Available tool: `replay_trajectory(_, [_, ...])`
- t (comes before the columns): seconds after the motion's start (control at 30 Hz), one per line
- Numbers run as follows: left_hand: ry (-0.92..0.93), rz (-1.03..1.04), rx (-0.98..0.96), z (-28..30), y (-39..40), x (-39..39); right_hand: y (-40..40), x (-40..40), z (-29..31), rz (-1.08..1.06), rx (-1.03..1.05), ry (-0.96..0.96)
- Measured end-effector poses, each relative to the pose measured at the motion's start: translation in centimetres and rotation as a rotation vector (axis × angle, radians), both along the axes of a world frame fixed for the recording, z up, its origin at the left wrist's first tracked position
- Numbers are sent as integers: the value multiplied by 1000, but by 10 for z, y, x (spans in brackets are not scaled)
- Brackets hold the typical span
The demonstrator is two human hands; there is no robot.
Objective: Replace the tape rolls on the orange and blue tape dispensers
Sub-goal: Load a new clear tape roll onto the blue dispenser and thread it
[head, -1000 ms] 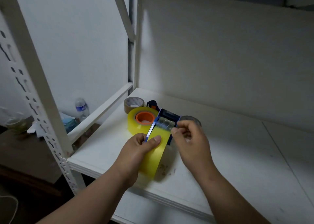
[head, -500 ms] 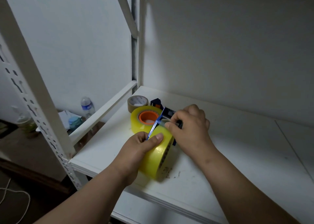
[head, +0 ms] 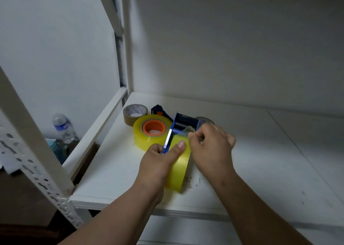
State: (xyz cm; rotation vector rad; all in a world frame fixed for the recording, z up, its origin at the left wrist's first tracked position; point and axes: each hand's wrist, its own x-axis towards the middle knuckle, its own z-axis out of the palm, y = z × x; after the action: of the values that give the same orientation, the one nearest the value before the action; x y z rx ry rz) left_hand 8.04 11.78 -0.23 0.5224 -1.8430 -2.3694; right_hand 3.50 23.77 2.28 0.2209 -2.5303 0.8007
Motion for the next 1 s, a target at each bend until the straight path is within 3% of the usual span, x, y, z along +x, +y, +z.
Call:
replay_trajectory(0.23, [-33,-129,-39,0,-9,6,-16,22,-8,-141,-199,15])
replay_trajectory(0.37, [-121,-298,15,7,-18,3,-19,27,-9,-101,-216,55])
replay_trajectory(0.6, [-263,-415,173,21,-27,-1,-15,26,-9,-26,-147,49])
replay_trajectory(0.83, [-320,-305,370,19,-29,-13,-7,17,-6,68,-131,-31])
replay_trajectory(1.0, [-215,-136,216,18,-21,-15,-6,14,-6,114,-127,-52])
